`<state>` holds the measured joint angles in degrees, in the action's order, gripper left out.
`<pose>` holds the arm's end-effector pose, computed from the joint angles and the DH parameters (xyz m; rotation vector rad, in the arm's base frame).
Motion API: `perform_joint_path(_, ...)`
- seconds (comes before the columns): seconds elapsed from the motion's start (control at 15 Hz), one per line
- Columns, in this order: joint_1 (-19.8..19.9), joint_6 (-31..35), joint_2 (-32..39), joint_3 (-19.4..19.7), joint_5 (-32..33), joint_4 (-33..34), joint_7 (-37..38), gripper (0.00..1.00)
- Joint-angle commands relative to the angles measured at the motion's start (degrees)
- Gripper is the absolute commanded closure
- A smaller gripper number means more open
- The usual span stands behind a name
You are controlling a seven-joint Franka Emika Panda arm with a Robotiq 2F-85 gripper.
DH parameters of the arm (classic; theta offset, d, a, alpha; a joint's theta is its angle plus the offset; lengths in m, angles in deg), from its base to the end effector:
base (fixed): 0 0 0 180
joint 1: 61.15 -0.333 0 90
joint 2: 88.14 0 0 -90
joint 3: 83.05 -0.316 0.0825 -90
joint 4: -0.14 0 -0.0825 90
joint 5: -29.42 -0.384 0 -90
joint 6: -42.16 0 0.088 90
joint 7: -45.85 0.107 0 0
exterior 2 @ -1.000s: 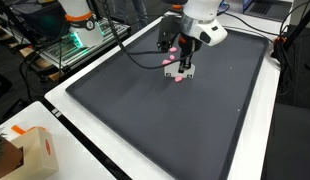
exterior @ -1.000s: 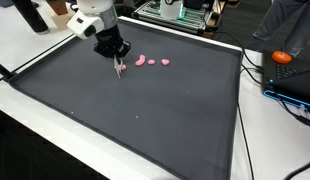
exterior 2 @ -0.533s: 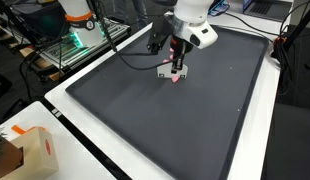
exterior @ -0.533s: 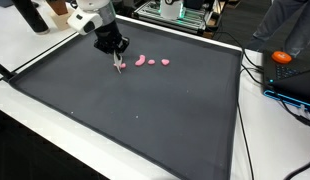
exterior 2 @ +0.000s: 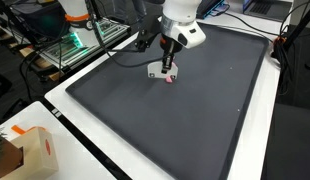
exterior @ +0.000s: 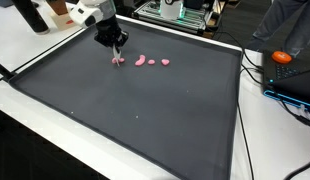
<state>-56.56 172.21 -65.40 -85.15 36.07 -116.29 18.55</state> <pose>0.5811 -0.0285 0.2366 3.0033 0.7878 -0.2653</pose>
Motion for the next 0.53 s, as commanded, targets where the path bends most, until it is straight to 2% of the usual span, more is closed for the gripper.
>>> perform_joint_path(0.0,0.36,-0.15,-0.41,0.00,0.05,-2.59,-0.32,0.99)
perform_joint_path(0.47,0.03,8.34,2.31,-1.79,-0.89,-0.29,-2.52,0.99)
